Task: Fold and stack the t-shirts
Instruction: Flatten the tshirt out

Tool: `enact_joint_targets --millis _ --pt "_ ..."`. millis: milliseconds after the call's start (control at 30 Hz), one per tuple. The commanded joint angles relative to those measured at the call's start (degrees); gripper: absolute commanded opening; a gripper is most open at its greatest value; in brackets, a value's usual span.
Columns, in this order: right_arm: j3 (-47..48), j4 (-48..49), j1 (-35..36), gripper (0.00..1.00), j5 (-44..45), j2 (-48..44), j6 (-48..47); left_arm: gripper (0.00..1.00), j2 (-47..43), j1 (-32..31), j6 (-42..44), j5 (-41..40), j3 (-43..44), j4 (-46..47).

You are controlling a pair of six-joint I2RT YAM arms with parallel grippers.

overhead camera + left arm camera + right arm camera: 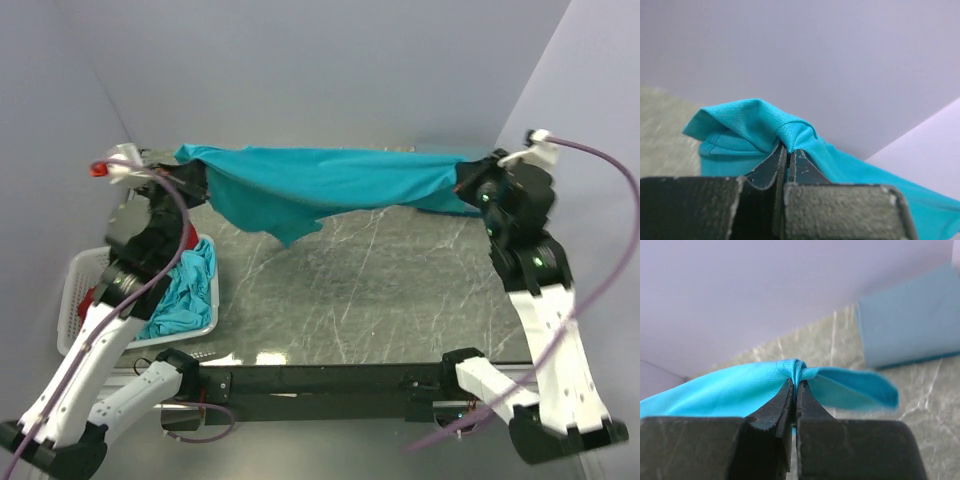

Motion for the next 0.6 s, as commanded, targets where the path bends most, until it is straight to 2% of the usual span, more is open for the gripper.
enact_joint_targets --millis 0,133,167,267,433,567 --pt "5.5 -4.0 -0.3 0.0 2.1 -5.7 -2.5 0.01 -4.1 0.1 5.3 4.9 6.2 3.7" --pt "9.3 -7.1 -0.2 0.0 2.4 -11.8 -3.5 0.01 -7.7 0.1 7.1 12.8 9.6 4.3" --pt "10.0 -7.8 -0.2 0.0 3.0 -12.7 -3.5 0.01 -7.9 0.1 7.4 16.2 10.3 3.7" --pt "10.5 -10.5 -0.3 0.0 3.9 -15.5 -2.5 0.01 -7.1 0.1 8.0 19.7 14.1 0.0" --pt "4.8 -11.2 -0.3 0.0 3.9 -17.0 -1.4 0.01 -1.1 0.1 8.4 18.3 15.8 -1.0" --pt "-2.8 -9.0 -0.4 0.0 5.7 -13.5 -0.2 0.01 10.0 0.1 7.4 14.8 15.1 -0.3"
